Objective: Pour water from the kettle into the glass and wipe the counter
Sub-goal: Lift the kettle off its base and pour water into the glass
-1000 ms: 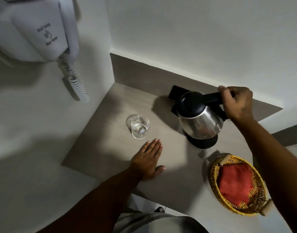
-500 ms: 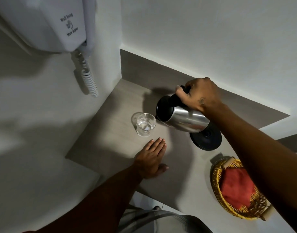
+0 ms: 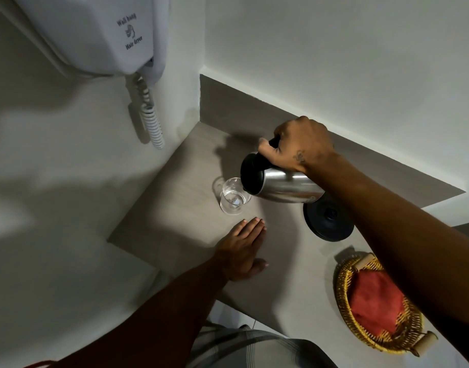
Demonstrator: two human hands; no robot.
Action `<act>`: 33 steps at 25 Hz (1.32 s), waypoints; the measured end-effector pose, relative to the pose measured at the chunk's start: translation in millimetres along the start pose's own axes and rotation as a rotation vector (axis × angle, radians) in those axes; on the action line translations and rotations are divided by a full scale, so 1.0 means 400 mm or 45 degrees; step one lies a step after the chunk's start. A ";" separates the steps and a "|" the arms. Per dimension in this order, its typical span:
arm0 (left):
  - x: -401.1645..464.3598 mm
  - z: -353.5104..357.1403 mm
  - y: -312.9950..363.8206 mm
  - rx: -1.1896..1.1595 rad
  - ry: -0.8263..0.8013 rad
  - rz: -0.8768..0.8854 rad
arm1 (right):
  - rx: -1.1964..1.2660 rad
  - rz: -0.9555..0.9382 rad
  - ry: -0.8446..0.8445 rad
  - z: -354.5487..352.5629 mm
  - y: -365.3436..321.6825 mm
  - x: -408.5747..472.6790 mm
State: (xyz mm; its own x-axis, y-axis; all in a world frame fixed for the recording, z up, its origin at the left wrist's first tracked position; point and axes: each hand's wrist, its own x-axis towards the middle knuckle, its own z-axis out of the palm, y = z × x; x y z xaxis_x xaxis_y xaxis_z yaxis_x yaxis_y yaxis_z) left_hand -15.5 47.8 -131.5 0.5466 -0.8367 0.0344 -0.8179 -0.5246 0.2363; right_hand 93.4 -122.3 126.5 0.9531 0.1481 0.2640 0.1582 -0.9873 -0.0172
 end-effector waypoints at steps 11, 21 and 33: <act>-0.002 0.002 0.001 -0.002 0.028 -0.008 | -0.118 -0.109 -0.009 -0.019 -0.049 0.023; -0.003 0.011 0.000 -0.019 0.062 0.003 | -0.210 -0.141 0.004 -0.054 -0.066 0.035; -0.002 0.016 -0.002 -0.033 0.063 0.007 | -0.216 -0.136 -0.053 -0.092 -0.055 0.037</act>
State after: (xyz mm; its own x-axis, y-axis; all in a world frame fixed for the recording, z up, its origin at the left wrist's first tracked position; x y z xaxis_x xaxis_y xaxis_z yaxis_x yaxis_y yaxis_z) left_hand -16.4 48.0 -138.0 0.5509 -0.8303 0.0837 -0.8163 -0.5153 0.2611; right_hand 94.5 -100.4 166.1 0.9435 0.2516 0.2158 0.2168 -0.9609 0.1724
